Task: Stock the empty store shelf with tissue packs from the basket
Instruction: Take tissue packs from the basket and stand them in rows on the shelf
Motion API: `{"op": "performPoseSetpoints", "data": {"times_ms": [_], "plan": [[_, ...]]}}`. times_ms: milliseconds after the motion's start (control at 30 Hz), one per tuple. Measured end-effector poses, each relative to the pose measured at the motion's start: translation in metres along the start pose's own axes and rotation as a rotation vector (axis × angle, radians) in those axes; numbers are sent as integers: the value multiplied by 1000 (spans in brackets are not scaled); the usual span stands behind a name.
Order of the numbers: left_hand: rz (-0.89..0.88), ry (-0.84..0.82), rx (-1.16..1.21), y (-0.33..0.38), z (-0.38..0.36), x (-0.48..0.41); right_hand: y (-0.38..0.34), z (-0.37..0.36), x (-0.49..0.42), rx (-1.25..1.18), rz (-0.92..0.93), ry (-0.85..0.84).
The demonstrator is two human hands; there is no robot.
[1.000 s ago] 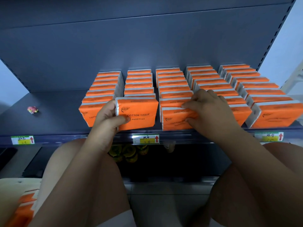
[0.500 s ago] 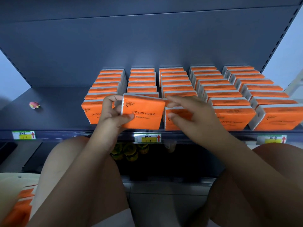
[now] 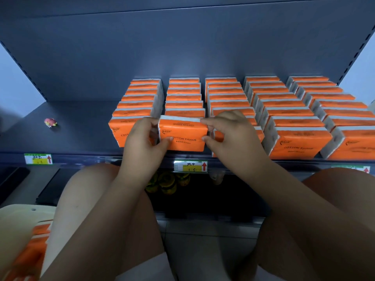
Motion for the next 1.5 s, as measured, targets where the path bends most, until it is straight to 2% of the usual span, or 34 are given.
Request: {"op": "performPoseSetpoints", "data": {"times_ms": [167,300,533,767,933,1100,1233,1333,1500], "plan": [[29,-2,-17,-3,-2,-1,-14,-6,-4,128,118,-12],[-84,11,-111,3,-5,-1,-13,-16,-5,208,113,-68],[-40,-15,-221,3,-15,-3,-9,-23,-5,272,113,-130],[-29,-18,-279,6,-12,2,-18,-19,-5,301,119,-103],[-35,46,-316,16,2,11,-26,-12,-6,238,93,-67],[-81,154,-446,32,15,26,-43,-21,-10,48,-19,-93],[-61,296,-631,37,50,45,-80,-29,-25,-29,-23,-87],[69,403,-680,22,103,62,-131,-37,-43,-23,58,-82],[306,536,-749,-26,204,104,-240,-86,-60,-119,223,-164]]}}
Point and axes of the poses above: each hand's wrist, its own x-axis away from the middle knuckle, its own z-axis out of the back of the hand, y = z × x, the point moved 10 cm from there along -x, towards the middle knuckle, and after that the axes turned 14 degrees about z, right-handed, at the moved point
